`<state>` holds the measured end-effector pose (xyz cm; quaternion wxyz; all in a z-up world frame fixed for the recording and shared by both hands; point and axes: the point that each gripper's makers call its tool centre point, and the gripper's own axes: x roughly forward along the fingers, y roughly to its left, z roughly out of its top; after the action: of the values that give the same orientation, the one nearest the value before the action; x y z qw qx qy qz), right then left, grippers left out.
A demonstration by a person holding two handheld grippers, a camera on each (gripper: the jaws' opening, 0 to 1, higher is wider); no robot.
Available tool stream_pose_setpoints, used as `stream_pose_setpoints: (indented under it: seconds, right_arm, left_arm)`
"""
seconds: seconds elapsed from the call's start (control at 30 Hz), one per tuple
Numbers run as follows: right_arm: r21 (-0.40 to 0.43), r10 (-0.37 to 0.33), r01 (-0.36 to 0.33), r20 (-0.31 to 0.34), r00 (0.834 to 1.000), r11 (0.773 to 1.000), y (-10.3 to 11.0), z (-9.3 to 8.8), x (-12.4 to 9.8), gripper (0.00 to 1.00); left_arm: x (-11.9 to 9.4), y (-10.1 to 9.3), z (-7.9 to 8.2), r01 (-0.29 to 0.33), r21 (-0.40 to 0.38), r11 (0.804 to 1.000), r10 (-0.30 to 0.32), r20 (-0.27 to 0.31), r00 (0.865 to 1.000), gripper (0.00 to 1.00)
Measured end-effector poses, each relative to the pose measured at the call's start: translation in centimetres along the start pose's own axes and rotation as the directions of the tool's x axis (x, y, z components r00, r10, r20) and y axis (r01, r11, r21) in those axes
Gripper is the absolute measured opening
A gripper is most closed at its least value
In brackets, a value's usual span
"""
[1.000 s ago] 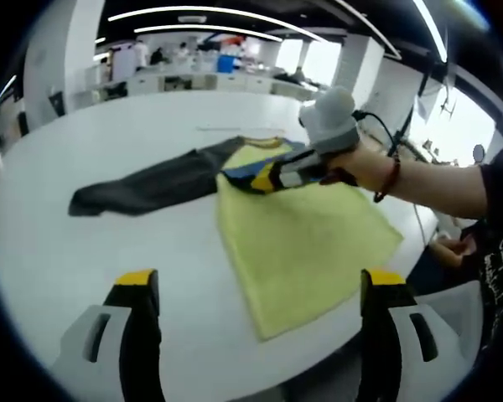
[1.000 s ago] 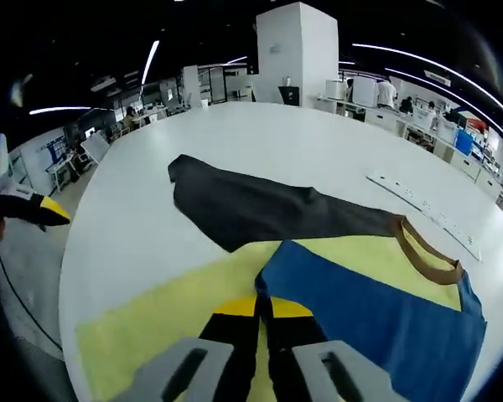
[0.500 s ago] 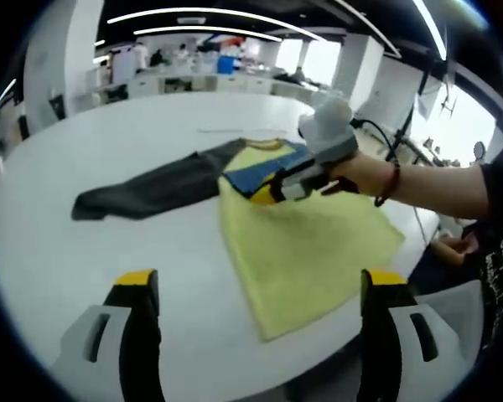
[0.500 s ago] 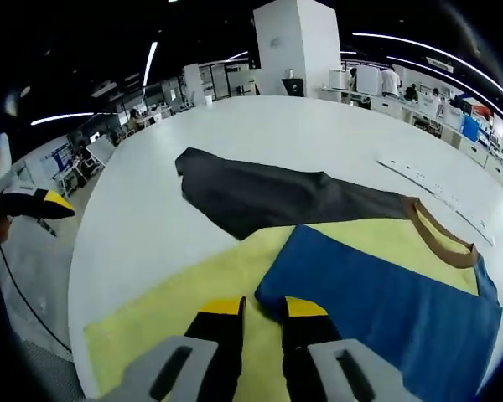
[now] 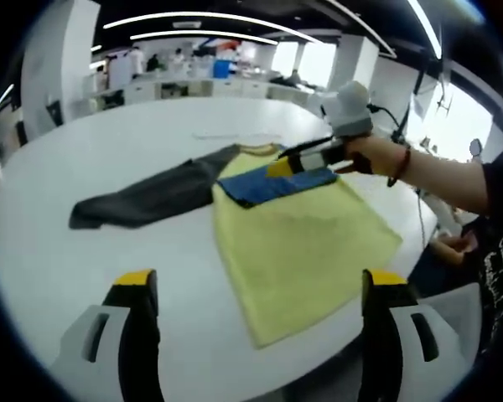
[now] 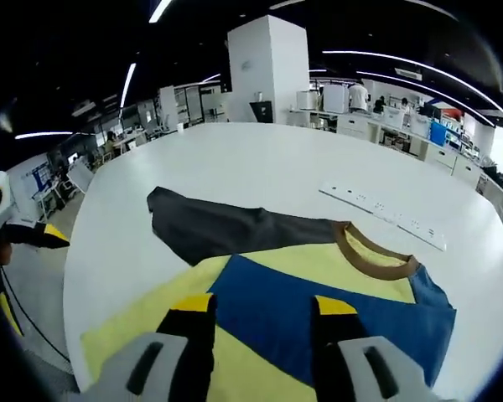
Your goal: Fold the garment on the visible template until the final outline fits inside the template.
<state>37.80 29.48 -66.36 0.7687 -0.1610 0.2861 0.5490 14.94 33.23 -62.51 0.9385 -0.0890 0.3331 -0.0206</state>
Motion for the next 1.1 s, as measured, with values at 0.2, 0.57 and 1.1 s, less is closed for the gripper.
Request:
stream_pose_setpoints:
  seconds: [0.2, 0.57, 1.1]
  right_arm:
    - [0.018, -0.050, 0.050, 0.005, 0.999, 0.999, -2.6, -0.6, -1.8, 0.46]
    - [0.070, -0.110, 0.110, -0.008, 0.994, 0.991, -6.4, -2.4, -4.7, 0.50]
    - [0.162, -0.199, 0.200, -0.023, 0.980, 0.966, -11.7, -4.9, -8.8, 0.45]
  left_arm:
    - [0.0, -0.1, 0.1, -0.002, 0.002, 1.000, 0.002, 0.003, 1.000, 0.99]
    - [0.2, -0.2, 0.3, -0.001, 0.008, 1.000, 0.001, -0.001, 1.000, 0.99]
    - [0.8, -0.6, 0.5, 0.007, 0.028, 1.000, -0.007, -0.006, 1.000, 0.99]
